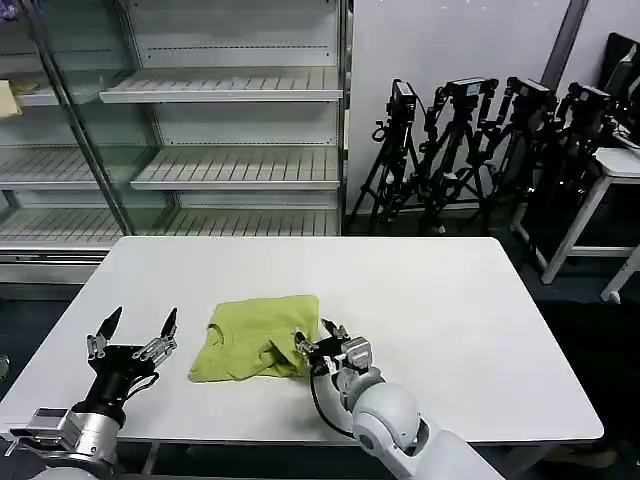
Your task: Fold and organize the clothes.
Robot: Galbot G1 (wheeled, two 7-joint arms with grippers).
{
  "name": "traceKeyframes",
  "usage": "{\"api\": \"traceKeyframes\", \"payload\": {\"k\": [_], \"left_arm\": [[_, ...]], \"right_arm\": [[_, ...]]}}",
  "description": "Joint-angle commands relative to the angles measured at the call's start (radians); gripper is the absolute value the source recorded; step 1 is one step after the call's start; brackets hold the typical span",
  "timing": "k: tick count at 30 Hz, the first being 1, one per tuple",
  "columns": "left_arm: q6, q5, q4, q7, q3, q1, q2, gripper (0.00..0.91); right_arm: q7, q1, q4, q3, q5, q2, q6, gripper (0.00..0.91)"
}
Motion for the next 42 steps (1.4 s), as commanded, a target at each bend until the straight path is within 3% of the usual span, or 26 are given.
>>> {"api": "traceKeyframes", "payload": {"k": [1, 5, 8, 12, 19, 20, 22, 26, 29, 34, 38, 42], "left_arm": [[-0.001, 0.003, -0.001, -0.001, 0.003, 0.003, 0.001, 0.907], [-0.001, 0.003, -0.002, -0.001, 0.010, 0.003, 0.000, 0.907], [-0.001, 0.004, -0.002, -0.001, 0.015, 0.002, 0.000, 0.907], [0.000, 0.003, 0.000, -0.001, 0.022, -0.003, 0.001, 0.907], [0.002, 0.003, 0.001, -0.001, 0.033, -0.010, 0.003, 0.907], [0.001, 0.003, 0.001, -0.001, 0.033, -0.010, 0.004, 0.907], [0.001, 0.002, 0.001, 0.000, 0.033, -0.011, 0.006, 0.907], [0.001, 0.001, 0.002, 0.001, 0.032, -0.012, 0.010, 0.907], [0.000, -0.003, 0.002, 0.001, 0.028, -0.012, 0.013, 0.907], [-0.002, -0.008, 0.001, 0.001, 0.019, -0.011, 0.015, 0.907], [-0.003, -0.011, -0.005, 0.001, 0.016, -0.011, 0.010, 0.907], [-0.004, -0.014, -0.006, 0.003, 0.012, -0.014, 0.014, 0.907]], "right_arm": [[0.016, -0.059, 0.026, 0.007, 0.085, -0.014, -0.010, 0.393], [0.012, -0.072, 0.036, 0.018, 0.099, -0.023, -0.004, 0.151], [0.007, -0.075, 0.037, 0.027, 0.102, -0.028, 0.005, 0.071], [-0.002, -0.077, 0.033, 0.043, 0.099, -0.032, 0.009, 0.030], [-0.023, -0.081, 0.021, 0.052, 0.057, -0.035, 0.003, 0.040], [-0.028, -0.082, 0.021, 0.051, 0.048, -0.036, 0.003, 0.101], [-0.044, -0.085, 0.024, 0.049, 0.004, -0.037, 0.007, 0.907], [-0.063, -0.102, 0.035, 0.049, -0.088, -0.039, 0.078, 0.907], [-0.058, -0.127, 0.036, 0.052, -0.211, -0.044, 0.228, 0.907], [-0.041, -0.170, 0.068, 0.099, -0.426, -0.055, 0.388, 0.907], [-0.011, -0.226, 0.137, 0.176, -0.505, -0.075, 0.409, 0.907], [0.033, -0.307, 0.218, 0.258, -0.554, -0.084, 0.374, 0.907]]}}
